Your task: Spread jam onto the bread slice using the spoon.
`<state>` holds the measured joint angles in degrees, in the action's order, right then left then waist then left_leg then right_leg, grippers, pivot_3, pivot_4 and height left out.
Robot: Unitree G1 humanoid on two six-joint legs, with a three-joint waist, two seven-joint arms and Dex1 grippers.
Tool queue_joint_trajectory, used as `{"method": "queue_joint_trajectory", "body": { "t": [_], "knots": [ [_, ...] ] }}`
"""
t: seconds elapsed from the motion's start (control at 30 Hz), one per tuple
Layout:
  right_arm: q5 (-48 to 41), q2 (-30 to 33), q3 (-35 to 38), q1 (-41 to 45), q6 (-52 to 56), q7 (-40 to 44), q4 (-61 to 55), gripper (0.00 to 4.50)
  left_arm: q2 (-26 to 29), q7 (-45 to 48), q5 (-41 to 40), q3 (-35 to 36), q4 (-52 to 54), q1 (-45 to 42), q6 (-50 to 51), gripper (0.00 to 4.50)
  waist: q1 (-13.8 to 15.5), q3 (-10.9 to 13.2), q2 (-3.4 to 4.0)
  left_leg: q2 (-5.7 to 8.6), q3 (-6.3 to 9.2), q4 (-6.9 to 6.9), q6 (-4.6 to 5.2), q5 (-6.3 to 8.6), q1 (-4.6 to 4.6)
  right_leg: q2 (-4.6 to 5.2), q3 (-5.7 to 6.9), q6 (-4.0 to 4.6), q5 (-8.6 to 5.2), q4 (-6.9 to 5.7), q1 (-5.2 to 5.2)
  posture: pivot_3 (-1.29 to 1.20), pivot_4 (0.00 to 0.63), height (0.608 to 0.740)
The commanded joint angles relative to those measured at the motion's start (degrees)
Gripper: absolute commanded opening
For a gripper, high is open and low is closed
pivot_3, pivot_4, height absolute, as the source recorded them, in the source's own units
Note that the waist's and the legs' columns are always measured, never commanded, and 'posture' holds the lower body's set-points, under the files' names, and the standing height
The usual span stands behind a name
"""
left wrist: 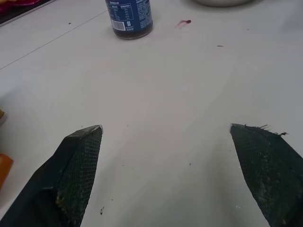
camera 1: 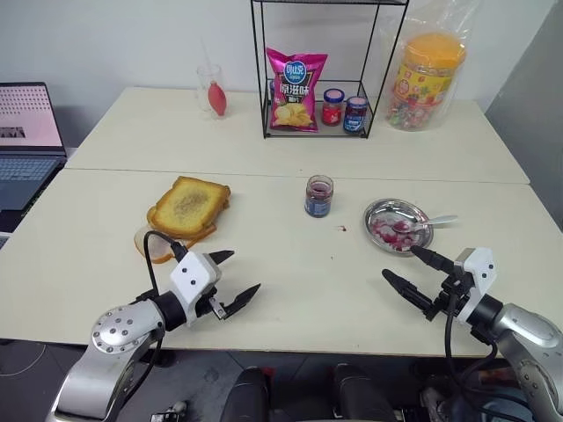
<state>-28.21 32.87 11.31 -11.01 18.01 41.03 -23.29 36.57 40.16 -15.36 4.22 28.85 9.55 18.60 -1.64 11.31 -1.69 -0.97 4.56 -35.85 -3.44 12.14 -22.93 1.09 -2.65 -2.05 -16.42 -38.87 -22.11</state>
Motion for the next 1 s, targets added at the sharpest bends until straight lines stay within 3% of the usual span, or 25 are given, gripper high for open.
{"method": "queue_joint_trajectory", "body": {
  "t": [0.03, 0.5, 0.6, 0.8, 1.0],
  "knots": [
    [-0.4, 0.3, 0.9, 1.1, -0.1, -0.5, -2.0, 4.48, 0.0, 0.2, -0.2, 0.0, 2.1, 0.3, -1.0, 4.50, 0.0, 0.0, 0.00, 0.00, 0.00, 0.00, 0.00, 0.00, 0.00, 0.00, 0.00, 0.00, 0.00, 0.00, 0.00, 0.00, 0.150, 0.740],
    [-0.1, -0.3, 0.1, 1.1, 0.0, -1.8, -3.2, 4.48, -0.7, -1.5, 3.0, -1.0, 1.6, 0.0, -3.5, 4.50, 0.0, 0.0, 0.00, 0.00, 0.00, 0.01, 0.00, 0.00, -0.01, 0.00, -0.01, 0.01, -0.01, 0.01, -0.01, 0.00, 0.150, 0.740],
    [0.0, -0.3, -0.5, 1.6, 0.1, -2.0, -3.3, 4.48, -2.6, -0.2, -1.8, 2.5, 0.6, -0.2, -6.4, 4.50, 0.0, 0.0, 0.00, 0.00, 0.00, 0.01, 0.00, 0.00, -0.01, 0.01, -0.01, 0.01, -0.01, 0.01, -0.02, 0.00, 0.150, 0.740],
    [-0.3, -0.1, -1.6, 3.3, 0.5, -1.8, -3.3, 4.48, -3.0, -2.0, 1.3, 2.8, -0.8, -0.7, -10.0, 4.50, 0.0, 0.0, 0.01, 0.00, -0.01, 0.01, 0.00, 0.00, -0.02, 0.01, -0.01, 0.01, -0.01, 0.01, -0.02, 0.00, 0.150, 0.740],
    [-1.4, -0.3, -3.4, 7.4, 3.3, -3.0, -5.1, 4.48, -7.2, -9.6, -0.9, 9.0, -3.1, -4.2, -8.2, 4.50, 0.0, 0.0, 0.00, 0.00, 0.00, 0.00, 0.00, 0.00, -0.03, 0.00, 0.01, 0.00, 0.00, 0.01, -0.03, 0.00, 0.150, 0.740]
  ]
}}
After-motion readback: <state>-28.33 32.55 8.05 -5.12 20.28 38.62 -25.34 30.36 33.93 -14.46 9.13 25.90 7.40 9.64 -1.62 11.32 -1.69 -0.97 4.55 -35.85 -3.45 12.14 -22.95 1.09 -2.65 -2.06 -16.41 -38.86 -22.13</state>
